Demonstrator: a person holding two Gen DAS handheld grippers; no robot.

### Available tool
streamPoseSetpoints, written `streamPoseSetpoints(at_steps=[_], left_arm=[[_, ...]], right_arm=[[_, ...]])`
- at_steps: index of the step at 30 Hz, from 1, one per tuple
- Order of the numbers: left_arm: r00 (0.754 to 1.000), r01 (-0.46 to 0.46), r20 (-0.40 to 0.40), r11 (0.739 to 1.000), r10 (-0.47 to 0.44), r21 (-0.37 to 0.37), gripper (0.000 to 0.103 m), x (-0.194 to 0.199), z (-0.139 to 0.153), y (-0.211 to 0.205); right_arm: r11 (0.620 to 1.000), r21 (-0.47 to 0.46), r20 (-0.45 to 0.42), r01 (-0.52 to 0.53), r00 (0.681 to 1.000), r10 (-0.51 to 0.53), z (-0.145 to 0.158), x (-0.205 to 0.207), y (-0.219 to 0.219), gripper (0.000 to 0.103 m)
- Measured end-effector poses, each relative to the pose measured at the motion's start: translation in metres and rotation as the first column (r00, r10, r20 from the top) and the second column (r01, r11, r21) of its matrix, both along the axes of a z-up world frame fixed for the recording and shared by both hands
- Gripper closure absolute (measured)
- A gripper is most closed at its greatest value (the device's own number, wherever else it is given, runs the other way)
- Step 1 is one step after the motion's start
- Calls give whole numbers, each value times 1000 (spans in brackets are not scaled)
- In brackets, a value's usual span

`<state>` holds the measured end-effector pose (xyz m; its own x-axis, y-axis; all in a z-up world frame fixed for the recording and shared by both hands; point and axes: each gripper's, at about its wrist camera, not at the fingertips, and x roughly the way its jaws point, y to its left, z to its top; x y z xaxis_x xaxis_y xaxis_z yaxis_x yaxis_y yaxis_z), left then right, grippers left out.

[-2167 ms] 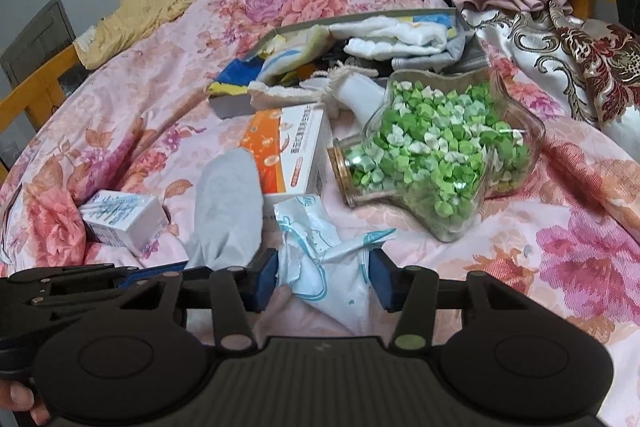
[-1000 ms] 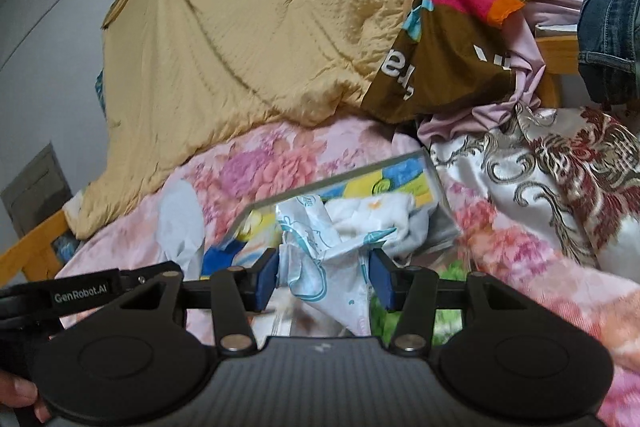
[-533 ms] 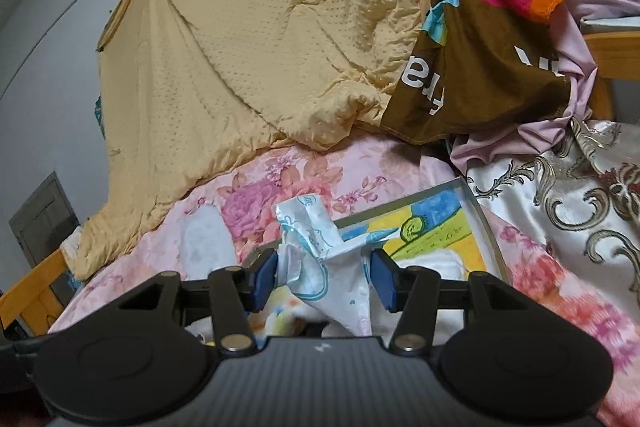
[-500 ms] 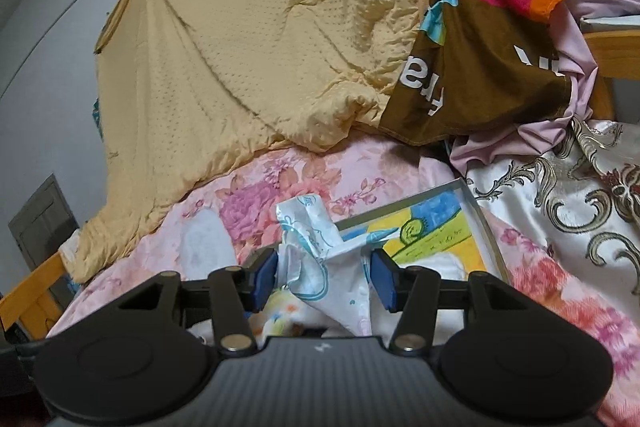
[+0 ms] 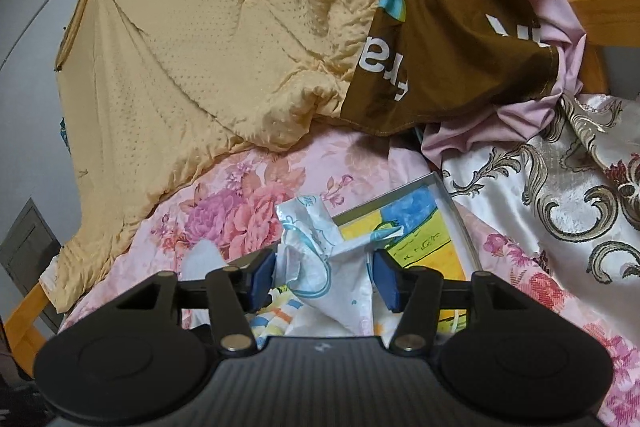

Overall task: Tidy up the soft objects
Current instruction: 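Lift and carry grey cloth with left tool while right carries mask packet to tray, then lower grey cloth into tray with left tool while right lowers mask packet there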

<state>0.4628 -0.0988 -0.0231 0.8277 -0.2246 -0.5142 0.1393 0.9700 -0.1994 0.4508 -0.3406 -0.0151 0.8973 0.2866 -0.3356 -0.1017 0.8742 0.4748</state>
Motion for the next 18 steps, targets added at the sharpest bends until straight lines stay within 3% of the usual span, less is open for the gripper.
streamPoseSetpoints(at_steps=[13, 18], left_arm=[[999, -3, -40, 1000, 4, 28, 93, 6, -14, -13], [999, -13, -40, 999, 14, 34, 87, 6, -15, -14]], right_arm=[[999, -14, -53, -29, 998, 29, -8, 10, 6, 40], [1000, -6, -65, -22, 998, 22, -9, 11, 3, 36]])
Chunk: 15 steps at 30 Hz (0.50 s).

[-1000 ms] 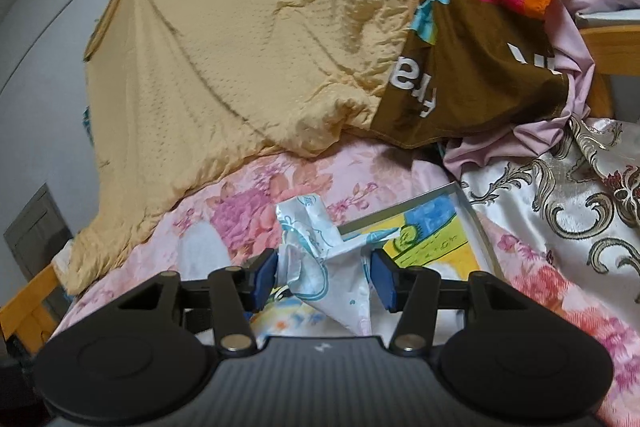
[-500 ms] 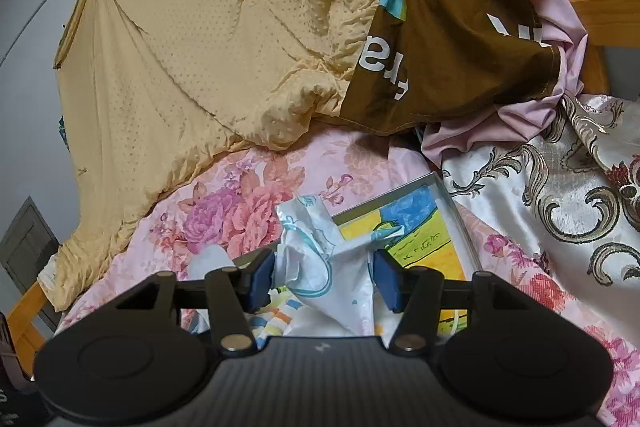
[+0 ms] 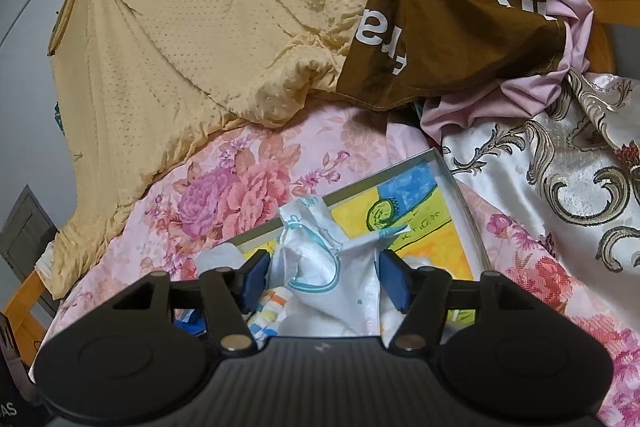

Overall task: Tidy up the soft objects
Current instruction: 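Lower grey cloth into tray with left tool while right lowers mask packet there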

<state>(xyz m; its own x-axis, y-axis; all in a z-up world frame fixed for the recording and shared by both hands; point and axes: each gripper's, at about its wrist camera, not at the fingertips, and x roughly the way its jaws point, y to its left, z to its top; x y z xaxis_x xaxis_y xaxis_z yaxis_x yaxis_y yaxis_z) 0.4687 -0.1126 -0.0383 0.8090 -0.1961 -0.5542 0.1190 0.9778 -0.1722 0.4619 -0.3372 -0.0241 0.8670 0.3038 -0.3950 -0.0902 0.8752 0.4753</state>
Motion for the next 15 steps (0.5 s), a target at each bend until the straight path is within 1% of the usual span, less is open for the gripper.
streamPoseSetpoints(at_steps=[4, 6, 10, 12, 15], left_arm=[[1000, -4, 4, 1000, 4, 0, 85, -2, 0, 0], [1000, -7, 3, 1000, 7, -5, 82, -2, 0, 0], [1000, -19, 8, 1000, 19, -15, 70, -7, 0, 4], [1000, -22, 7, 1000, 22, -16, 66, -10, 1, 6], [999, -31, 9, 999, 31, -20, 55, -15, 3, 9]], right_arm=[[1000, 4, -4, 11, 1000, -11, -1, 0, -2, 30], [1000, 8, -9, 7, 1000, -7, -1, 0, -3, 26], [1000, 9, -17, 5, 1000, -5, 1, -1, -3, 22], [1000, 11, -23, 1, 1000, -1, 2, -2, -3, 21], [1000, 8, -30, -9, 1000, 9, 5, -4, -2, 16]])
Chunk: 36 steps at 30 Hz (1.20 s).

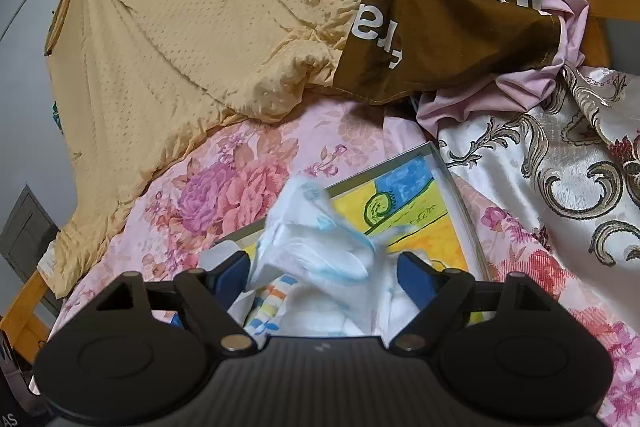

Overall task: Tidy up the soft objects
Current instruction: 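Lower grey cloth into tray with left tool while right lowers mask packet there, then open both grippers and withdraw them from the tray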

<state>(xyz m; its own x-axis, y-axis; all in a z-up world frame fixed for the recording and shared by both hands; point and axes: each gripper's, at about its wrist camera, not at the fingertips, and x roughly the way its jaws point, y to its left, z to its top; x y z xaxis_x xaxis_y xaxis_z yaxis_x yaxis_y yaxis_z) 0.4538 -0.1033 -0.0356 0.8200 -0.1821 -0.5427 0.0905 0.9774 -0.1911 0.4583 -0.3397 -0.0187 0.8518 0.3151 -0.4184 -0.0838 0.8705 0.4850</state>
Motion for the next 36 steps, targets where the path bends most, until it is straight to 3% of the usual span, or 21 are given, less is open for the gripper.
streamPoseSetpoints(at_steps=[4, 19, 30, 36], left_arm=[[1000, -4, 0, 1000, 4, 3, 51, -6, 3, 3], [998, -50, 44, 999, 49, 18, 17, -44, 23, 14], [995, -69, 68, 997, 68, 21, 5, -105, 30, 19], [996, -67, 64, 998, 67, 0, 1, -141, 30, 22]], right_arm=[[1000, 4, -18, -18, 1000, 18, 1, -2, -1, 11], [1000, -12, 2, -13, 1000, 13, 15, -38, -14, 1], [981, -193, 42, -2, 999, 11, 23, -102, -3, 0], [974, -225, 25, -21, 999, 27, 24, -136, 3, 0]])
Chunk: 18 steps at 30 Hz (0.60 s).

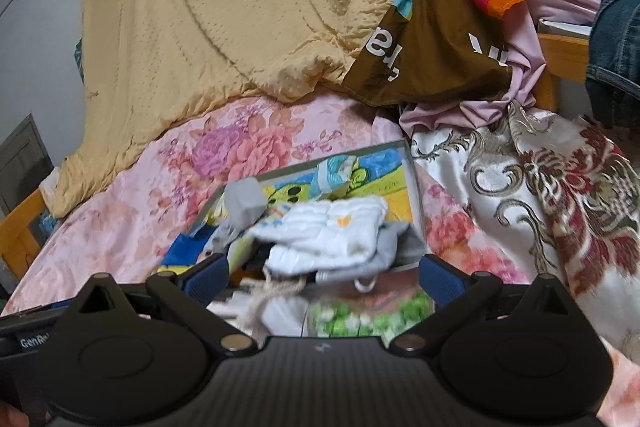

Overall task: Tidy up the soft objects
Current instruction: 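Open both grippers and withdraw them from the tray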

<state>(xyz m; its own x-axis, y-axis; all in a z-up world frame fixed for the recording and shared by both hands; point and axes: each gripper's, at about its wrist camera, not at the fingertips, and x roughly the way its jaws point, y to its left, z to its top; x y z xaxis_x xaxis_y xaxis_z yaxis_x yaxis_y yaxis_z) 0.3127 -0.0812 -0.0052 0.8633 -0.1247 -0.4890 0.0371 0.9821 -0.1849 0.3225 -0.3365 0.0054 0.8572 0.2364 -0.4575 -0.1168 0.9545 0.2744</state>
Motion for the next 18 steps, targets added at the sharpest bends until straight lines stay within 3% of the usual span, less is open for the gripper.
streamPoseSetpoints(at_steps=[3, 18], left_arm=[[1000, -6, -4, 1000, 6, -3, 1, -16, -2, 3], [999, 45, -26, 992, -43, 120, 1, -83, -15, 14]], right_arm=[[1000, -20, -5, -3, 1000, 3, -1, -18, 2, 0], [995, -99, -100, 1, 995, -11, -17, -87, 1, 0]])
